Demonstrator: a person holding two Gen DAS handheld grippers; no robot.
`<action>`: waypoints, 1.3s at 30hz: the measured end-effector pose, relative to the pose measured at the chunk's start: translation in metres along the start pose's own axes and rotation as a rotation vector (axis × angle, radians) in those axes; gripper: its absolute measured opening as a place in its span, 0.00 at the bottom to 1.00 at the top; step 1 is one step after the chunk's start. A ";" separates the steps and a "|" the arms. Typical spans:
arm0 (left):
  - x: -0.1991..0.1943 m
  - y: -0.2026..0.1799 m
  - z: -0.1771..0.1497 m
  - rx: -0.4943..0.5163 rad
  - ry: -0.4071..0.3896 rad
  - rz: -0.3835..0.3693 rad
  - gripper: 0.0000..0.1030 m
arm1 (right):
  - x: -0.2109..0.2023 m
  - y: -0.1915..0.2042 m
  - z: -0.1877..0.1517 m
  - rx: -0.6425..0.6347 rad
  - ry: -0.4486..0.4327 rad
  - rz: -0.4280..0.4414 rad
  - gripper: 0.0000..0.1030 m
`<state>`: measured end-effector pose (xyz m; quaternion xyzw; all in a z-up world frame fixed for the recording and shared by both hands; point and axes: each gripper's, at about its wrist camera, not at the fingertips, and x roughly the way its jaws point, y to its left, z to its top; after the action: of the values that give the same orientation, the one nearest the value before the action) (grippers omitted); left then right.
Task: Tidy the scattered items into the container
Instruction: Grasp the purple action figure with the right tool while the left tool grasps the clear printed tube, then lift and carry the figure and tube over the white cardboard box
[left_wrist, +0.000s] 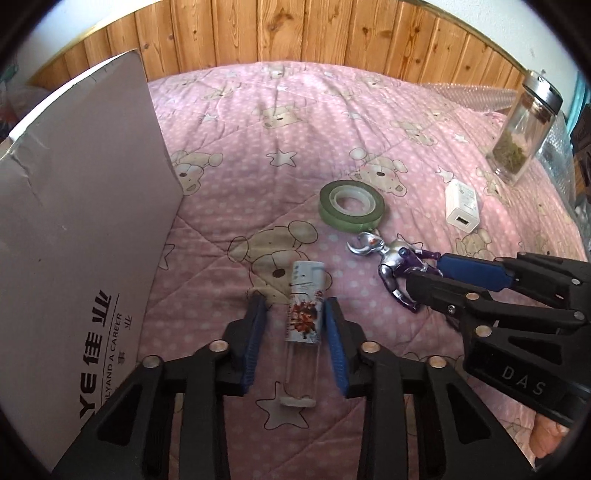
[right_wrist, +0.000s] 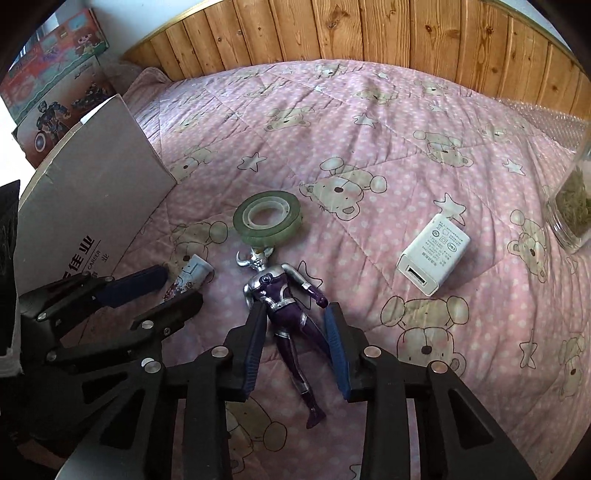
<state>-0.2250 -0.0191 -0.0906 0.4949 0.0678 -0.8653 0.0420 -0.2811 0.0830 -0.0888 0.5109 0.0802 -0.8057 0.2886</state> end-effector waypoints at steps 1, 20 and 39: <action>0.000 0.001 0.000 -0.006 0.004 -0.007 0.21 | -0.001 -0.003 -0.001 0.024 0.004 0.007 0.33; -0.014 0.001 -0.007 -0.016 0.001 -0.027 0.18 | -0.017 -0.009 -0.017 0.121 -0.041 0.012 0.32; -0.083 -0.008 -0.042 -0.020 -0.014 -0.071 0.18 | -0.054 0.015 -0.064 0.224 -0.067 0.062 0.32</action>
<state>-0.1484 -0.0046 -0.0398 0.4855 0.0939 -0.8690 0.0166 -0.2067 0.1182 -0.0692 0.5148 -0.0358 -0.8171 0.2572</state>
